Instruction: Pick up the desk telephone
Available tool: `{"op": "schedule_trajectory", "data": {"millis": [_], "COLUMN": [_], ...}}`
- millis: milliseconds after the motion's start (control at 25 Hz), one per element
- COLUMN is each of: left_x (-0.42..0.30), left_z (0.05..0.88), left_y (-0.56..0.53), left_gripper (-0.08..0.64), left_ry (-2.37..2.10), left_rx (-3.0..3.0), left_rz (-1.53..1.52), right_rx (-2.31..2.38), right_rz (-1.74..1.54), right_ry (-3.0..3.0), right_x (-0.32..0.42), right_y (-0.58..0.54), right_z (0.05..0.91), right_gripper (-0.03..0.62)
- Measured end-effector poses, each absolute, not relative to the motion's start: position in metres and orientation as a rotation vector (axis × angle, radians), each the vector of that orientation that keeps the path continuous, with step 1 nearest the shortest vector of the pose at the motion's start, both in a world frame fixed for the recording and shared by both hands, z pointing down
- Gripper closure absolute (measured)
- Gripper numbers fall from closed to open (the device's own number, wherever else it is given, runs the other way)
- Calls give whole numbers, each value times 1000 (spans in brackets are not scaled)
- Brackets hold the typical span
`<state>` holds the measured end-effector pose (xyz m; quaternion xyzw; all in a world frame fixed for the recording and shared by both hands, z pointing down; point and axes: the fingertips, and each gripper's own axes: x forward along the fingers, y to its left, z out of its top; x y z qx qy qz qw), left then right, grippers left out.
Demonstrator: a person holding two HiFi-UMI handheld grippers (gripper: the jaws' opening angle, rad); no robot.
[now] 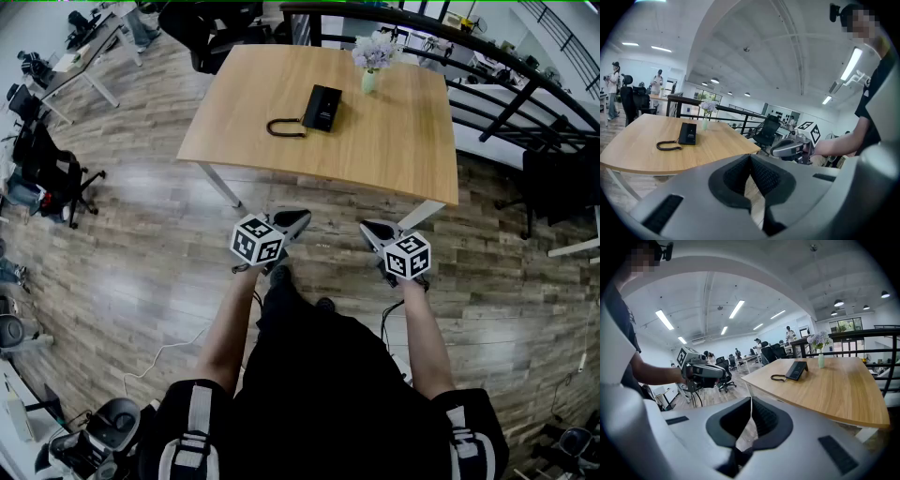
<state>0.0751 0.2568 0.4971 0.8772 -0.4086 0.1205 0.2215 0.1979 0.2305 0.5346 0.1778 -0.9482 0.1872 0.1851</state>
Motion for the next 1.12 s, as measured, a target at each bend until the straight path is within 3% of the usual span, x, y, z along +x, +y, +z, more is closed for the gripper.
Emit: {"op": "schedule_trajectory", "data": {"millis": [1120], "left_x": [-16], "left_z": [514], "left_y": [182], "left_gripper": [538], "left_ry": [-1060], "left_rx": [2393], "left_rz": [316], "right_rx": [698], "right_rz": [627], "right_ry": [-2585], "right_x": [127], "right_y": [155], "right_z": [551], "right_gripper": [566]}}
